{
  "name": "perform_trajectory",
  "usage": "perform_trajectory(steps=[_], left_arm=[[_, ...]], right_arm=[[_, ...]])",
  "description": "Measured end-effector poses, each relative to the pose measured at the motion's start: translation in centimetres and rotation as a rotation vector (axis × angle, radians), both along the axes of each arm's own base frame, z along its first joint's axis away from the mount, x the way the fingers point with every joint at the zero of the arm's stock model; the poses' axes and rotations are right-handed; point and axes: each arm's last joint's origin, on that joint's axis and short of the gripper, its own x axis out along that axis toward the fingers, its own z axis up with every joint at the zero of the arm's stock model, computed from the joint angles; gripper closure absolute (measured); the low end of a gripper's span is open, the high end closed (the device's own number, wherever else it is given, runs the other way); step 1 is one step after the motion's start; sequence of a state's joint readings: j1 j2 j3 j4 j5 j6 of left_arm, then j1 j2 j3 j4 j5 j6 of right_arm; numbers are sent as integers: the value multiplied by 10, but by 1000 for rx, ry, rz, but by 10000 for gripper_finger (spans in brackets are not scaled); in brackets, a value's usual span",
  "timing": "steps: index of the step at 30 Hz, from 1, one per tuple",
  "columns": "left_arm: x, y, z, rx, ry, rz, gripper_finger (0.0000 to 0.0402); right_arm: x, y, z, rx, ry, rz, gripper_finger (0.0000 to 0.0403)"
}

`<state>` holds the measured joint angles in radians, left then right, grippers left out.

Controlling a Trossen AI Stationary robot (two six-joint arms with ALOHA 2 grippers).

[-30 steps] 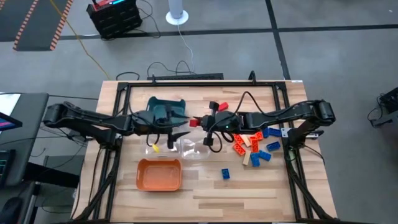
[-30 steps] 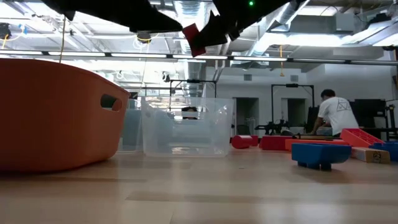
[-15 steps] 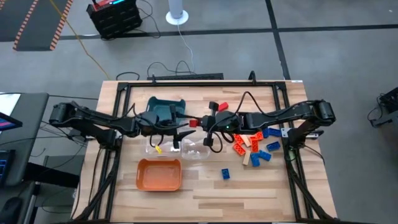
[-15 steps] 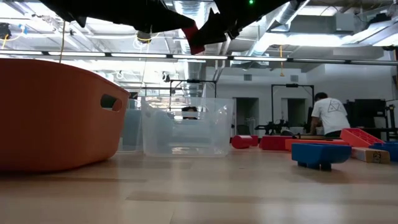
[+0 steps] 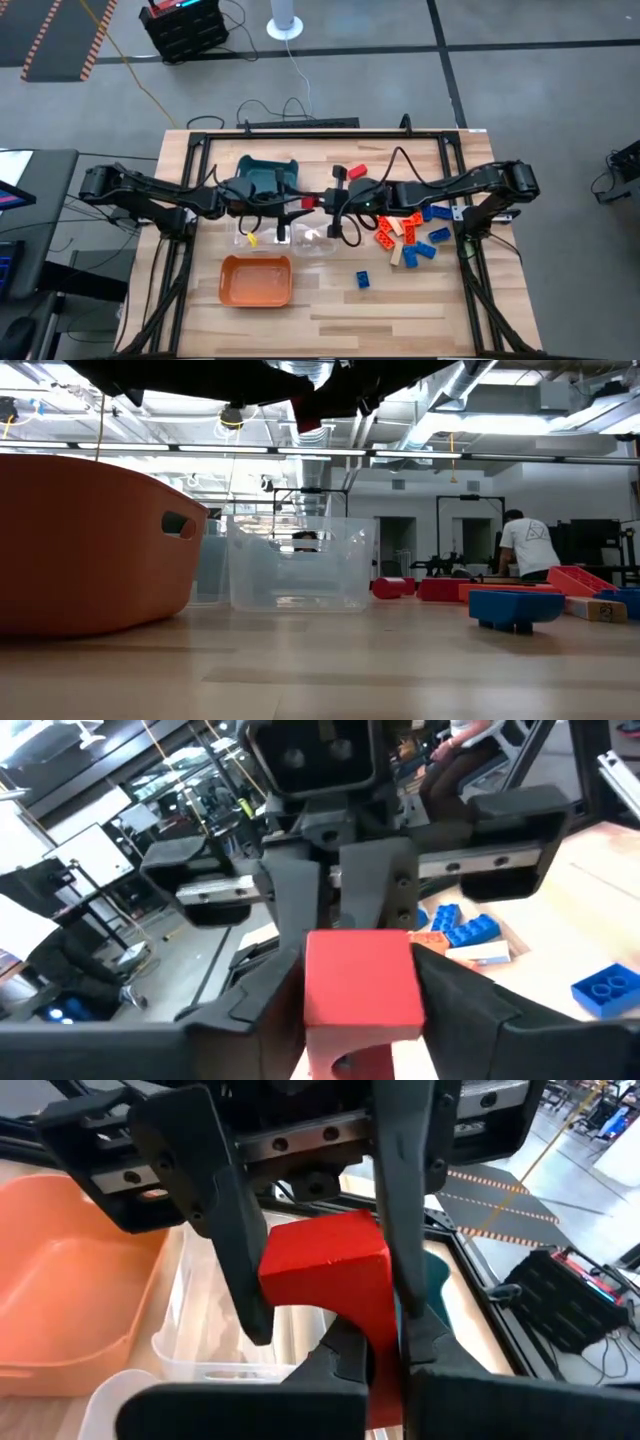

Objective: Sort blocks
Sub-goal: Put the red block into the blue bin

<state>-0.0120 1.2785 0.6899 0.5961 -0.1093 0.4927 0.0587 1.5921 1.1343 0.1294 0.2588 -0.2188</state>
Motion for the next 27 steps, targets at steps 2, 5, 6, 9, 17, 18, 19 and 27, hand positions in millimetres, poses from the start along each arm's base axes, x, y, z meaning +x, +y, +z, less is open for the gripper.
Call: perform_trajectory(steps=[2, 5, 6, 9, 17, 18, 19, 27], left_arm=[[0, 0, 1, 0, -5, -1, 262], [0, 0, 1, 0, -8, 0, 276], [0, 0, 1, -1, -9, 0, 276], [0, 0, 1, -9, -5, 0, 276], [-3, 1, 2, -39, 12, 18, 276], [-5, 1, 2, -43, 17, 36, 276], [-6, 2, 3, -44, 29, 65, 276], [-25, 42, -11, -205, 232, 329, 276]], right_arm=[[0, 0, 1, 0, -6, 1, 394], [0, 0, 1, -11, -13, 5, 375], [0, 0, 1, -15, -12, 6, 365], [0, 0, 1, -19, -9, 7, 323], [-13, 0, 3, -8, 96, 1, 203], [-16, 0, 4, 3, 116, -2, 192], [-20, 1, 3, 15, 144, -6, 183], [-45, 6, -18, 106, 366, -154, 164]])
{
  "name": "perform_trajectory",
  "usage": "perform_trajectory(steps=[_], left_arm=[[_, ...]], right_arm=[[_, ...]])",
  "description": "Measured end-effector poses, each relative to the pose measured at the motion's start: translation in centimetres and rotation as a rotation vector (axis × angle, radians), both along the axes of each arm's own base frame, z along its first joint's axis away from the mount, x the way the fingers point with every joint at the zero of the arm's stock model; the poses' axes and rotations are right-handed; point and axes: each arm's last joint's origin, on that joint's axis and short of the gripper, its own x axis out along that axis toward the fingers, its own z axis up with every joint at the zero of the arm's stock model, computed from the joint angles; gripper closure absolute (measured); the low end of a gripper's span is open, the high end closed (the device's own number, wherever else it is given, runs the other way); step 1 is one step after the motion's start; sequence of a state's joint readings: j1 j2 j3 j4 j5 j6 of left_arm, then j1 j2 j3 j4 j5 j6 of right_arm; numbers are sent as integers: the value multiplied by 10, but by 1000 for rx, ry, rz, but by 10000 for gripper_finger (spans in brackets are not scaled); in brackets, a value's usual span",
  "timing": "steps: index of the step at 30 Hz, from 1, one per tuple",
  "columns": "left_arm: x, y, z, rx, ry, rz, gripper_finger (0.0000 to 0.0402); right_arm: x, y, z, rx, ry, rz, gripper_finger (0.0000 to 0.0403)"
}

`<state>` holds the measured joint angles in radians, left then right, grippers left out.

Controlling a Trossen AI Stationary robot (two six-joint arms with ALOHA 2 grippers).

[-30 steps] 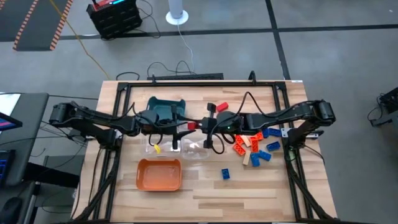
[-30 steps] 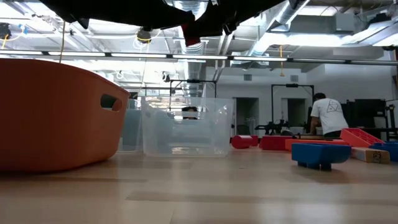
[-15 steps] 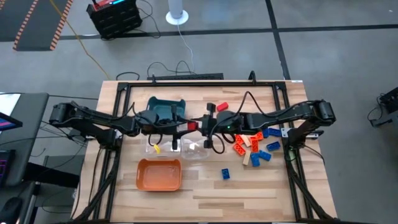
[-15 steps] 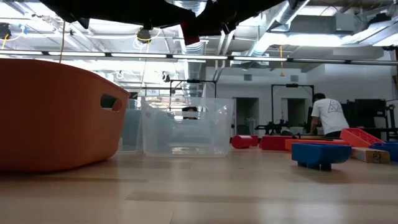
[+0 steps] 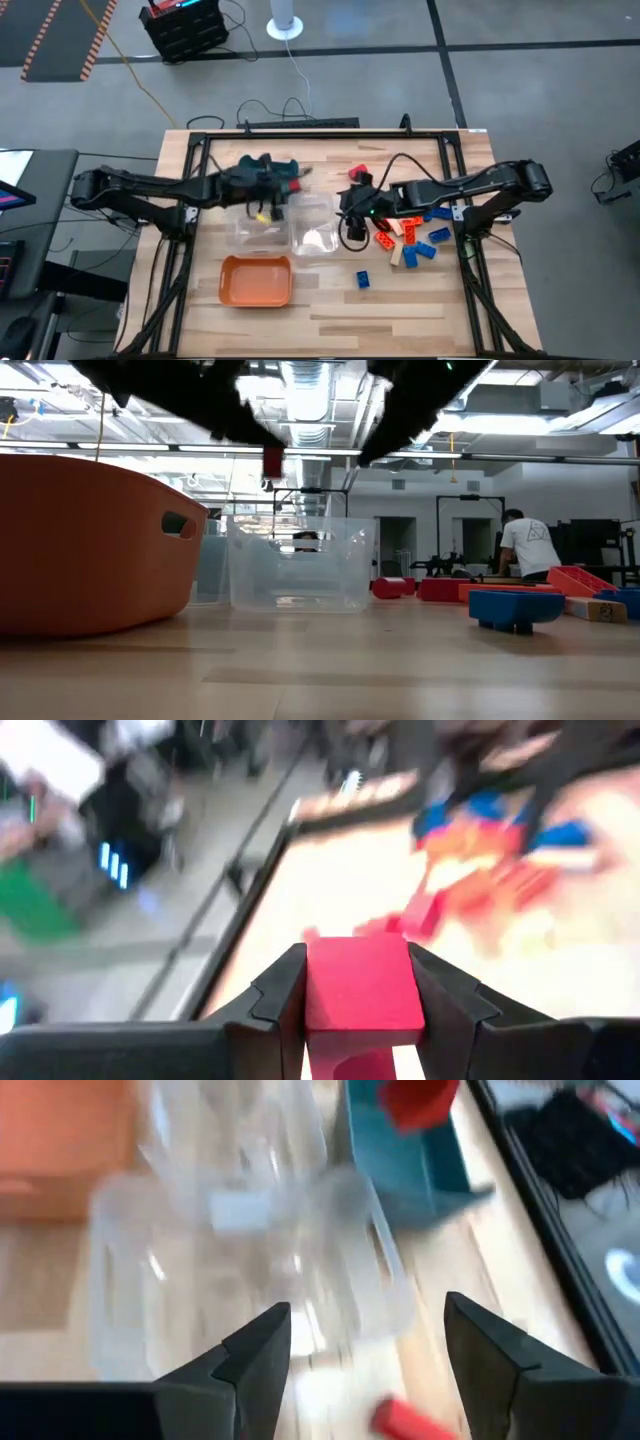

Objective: Sort blocks
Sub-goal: Put the red block into the blue bin

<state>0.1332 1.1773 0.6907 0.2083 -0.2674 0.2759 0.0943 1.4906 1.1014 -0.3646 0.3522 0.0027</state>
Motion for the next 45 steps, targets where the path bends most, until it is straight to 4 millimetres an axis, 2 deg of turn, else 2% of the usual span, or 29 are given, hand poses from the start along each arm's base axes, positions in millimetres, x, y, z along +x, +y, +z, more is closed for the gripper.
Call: perform_trajectory(steps=[6, 12, 15, 20, 23, 25, 28, 33, 41, 45], left_arm=[[-22, 47, -21, -193, 166, 210, 276], [-41, 63, -37, -371, 299, 302, 276], [-44, 64, -40, -402, 322, 327, 258], [-43, 64, -37, -415, 323, 333, 157], [-40, 64, -26, -406, 307, 323, 122], [-36, 63, -18, -393, 299, 307, 115], [-30, 57, -7, -352, 282, 255, 112], [-23, 46, -3, -301, 271, 192, 110], [-26, 31, 4, -232, 280, 156, 110], [-34, 29, 10, -216, 278, 152, 109]], right_arm=[[-9, 10, -29, -16, 8, -48, 168], [-11, 9, -33, -36, 22, -70, 173], [-12, 8, -34, -56, 50, -58, 174], [-16, -1, -37, -119, 137, -23, 174], [-17, -15, -37, -92, 209, 35, 174], [-13, -28, -39, -36, 251, 77, 174], [-8, -42, -49, -51, 379, 127, 174], [9, -59, -64, -74, 483, 221, 174], [27, -80, -86, -97, 611, 310, 174], [33, -90, -95, -94, 678, 334, 174]])
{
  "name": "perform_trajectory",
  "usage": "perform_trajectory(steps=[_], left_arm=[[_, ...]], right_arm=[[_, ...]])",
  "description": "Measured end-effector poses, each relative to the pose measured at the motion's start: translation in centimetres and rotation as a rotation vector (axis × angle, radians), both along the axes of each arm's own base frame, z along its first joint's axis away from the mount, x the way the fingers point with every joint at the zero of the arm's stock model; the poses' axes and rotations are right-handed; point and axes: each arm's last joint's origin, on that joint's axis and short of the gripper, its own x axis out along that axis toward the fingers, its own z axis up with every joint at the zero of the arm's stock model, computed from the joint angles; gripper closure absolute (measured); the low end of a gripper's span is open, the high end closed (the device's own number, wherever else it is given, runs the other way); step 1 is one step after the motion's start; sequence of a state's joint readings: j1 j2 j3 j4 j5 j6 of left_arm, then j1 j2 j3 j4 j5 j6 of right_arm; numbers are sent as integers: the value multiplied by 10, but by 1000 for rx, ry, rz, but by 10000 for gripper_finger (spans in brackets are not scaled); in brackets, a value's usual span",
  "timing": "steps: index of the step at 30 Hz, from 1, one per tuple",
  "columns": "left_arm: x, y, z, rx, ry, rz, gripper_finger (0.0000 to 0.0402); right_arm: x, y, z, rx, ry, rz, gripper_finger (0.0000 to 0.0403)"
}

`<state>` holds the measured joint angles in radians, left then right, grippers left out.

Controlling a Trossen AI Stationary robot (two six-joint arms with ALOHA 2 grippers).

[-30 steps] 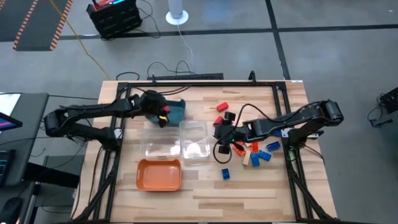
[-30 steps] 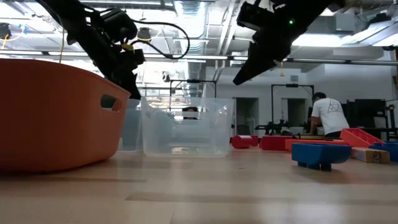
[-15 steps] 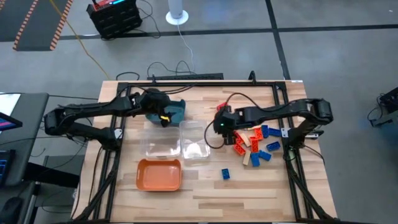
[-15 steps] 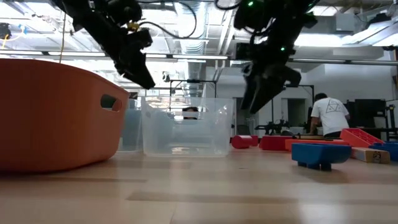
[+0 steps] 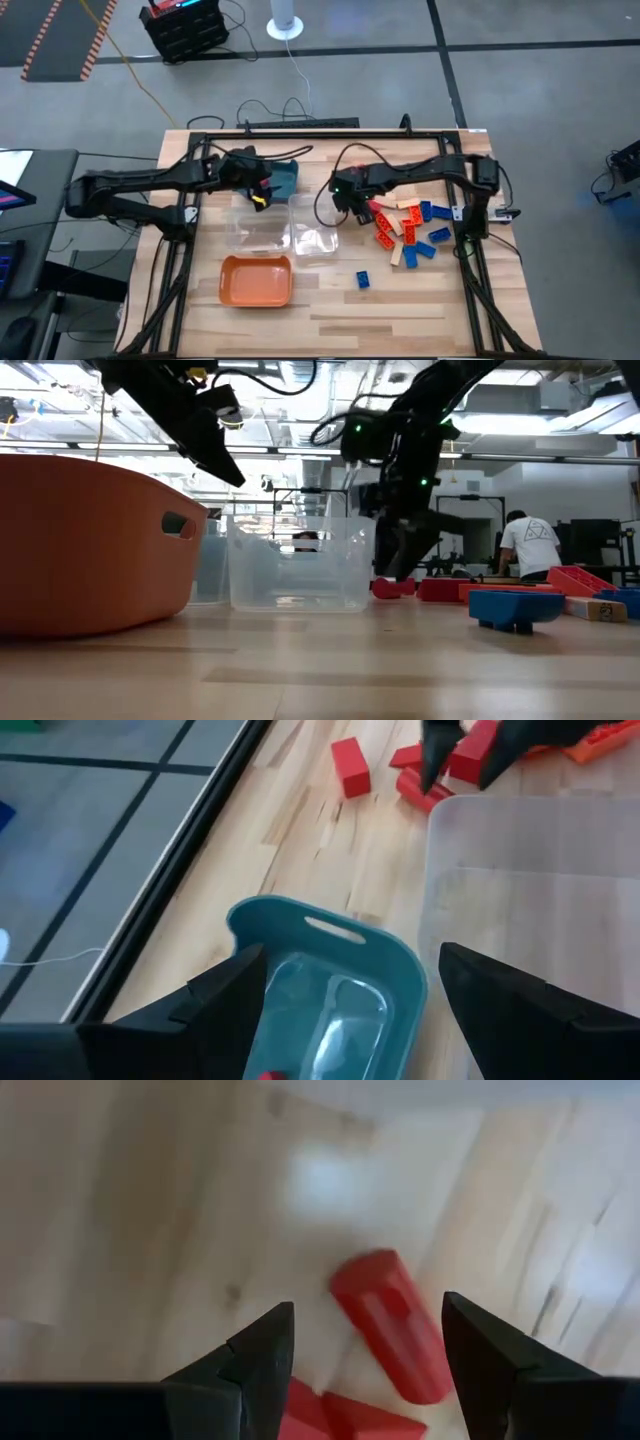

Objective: Sort blocks
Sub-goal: Put the red block into the blue bin

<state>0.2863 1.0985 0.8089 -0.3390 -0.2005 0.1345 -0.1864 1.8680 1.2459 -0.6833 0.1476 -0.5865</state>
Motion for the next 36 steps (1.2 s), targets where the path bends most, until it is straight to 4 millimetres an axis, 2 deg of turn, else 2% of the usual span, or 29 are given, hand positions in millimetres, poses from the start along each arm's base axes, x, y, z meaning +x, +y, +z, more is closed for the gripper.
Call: perform_trajectory(steps=[7, 11, 22, 25, 27, 31, 36], left_arm=[[-8, -2, 2, -5, 24, 1, 109], [-9, -3, 1, -7, 37, -2, 109], [-9, -3, 1, -4, 40, -8, 109], [-9, -3, 1, -2, 40, -12, 109], [-8, -4, 2, -5, 33, -23, 109], [-2, -9, 3, 4, -45, -71, 109], [6, -18, -3, 88, -178, -149, 109]], right_arm=[[-2, -19, -21, -7, 95, 17, 176], [-2, -25, -25, -49, 130, 29, 197], [-4, -24, -25, -23, 132, -22, 353], [-10, -26, -16, -5, 126, -73, 372], [-15, -28, 0, 2, 78, -129, 375], [-25, -27, 38, 4, -104, -219, 373], [-31, -9, 68, 4, -415, -244, 373]])
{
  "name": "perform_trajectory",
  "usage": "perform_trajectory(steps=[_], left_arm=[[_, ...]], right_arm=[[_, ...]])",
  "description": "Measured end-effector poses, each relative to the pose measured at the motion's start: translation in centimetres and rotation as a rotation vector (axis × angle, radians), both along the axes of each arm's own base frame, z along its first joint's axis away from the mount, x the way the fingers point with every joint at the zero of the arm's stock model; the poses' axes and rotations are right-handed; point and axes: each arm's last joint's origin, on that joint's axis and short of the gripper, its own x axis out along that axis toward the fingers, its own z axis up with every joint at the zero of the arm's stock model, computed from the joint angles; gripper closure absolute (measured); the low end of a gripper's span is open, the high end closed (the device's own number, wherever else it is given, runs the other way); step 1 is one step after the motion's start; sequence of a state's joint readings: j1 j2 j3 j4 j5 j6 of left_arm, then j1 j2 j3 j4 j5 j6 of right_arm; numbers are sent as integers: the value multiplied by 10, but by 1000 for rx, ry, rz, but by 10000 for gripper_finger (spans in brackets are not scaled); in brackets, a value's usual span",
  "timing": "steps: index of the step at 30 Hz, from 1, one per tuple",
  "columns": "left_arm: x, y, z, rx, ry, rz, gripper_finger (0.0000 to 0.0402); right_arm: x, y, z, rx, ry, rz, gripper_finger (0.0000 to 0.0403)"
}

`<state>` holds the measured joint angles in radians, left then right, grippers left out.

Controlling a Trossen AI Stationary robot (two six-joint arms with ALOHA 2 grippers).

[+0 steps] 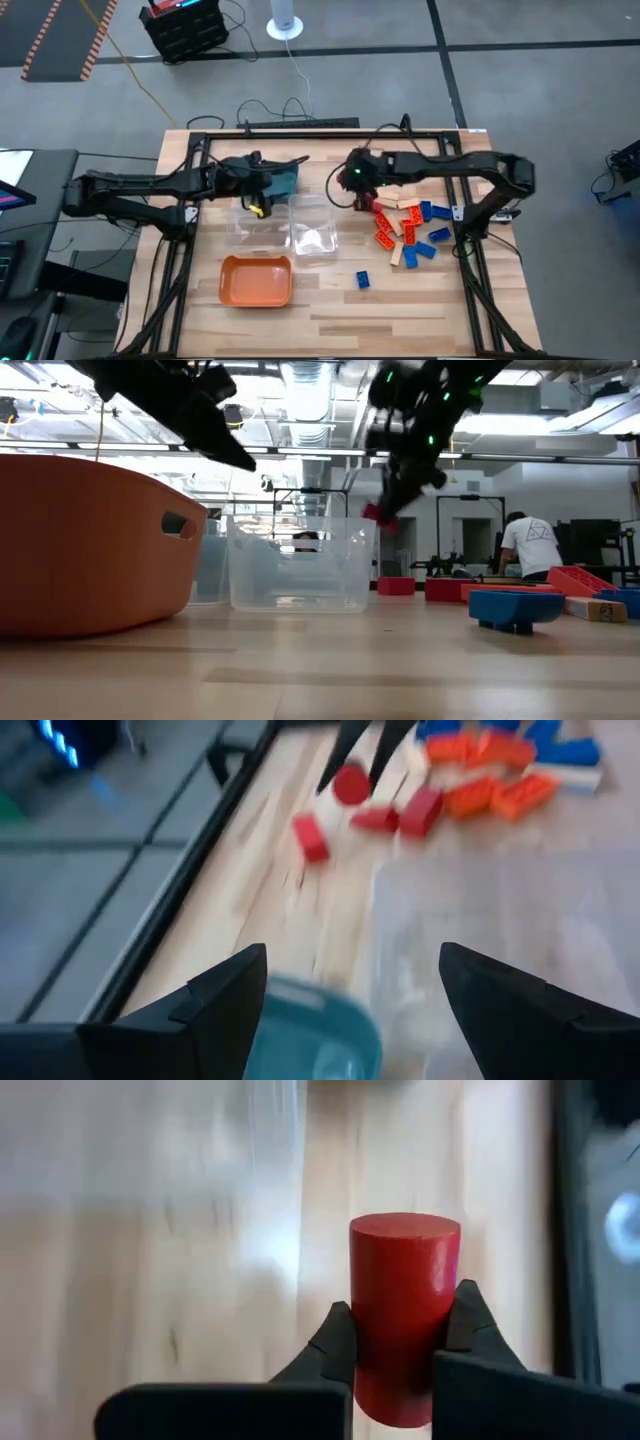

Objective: Sort blocks
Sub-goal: Put the red block into the blue bin

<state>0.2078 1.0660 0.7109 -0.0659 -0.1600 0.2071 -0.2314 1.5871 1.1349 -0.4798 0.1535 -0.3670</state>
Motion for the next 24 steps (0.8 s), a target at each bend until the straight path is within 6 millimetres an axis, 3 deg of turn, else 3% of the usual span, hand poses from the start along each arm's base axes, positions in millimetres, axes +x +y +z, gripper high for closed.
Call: perform_trajectory(steps=[6, 12, 24], left_arm=[[8, -14, 5, 127, -218, -90, 109], [12, -27, 11, 209, -421, -224, 109], [18, -39, 18, 218, -569, -365, 129]], right_arm=[[11, 32, 20, 17, -362, 58, 372], [27, 58, 34, 19, -574, 168, 372], [41, 81, 52, -15, -758, 283, 372]])
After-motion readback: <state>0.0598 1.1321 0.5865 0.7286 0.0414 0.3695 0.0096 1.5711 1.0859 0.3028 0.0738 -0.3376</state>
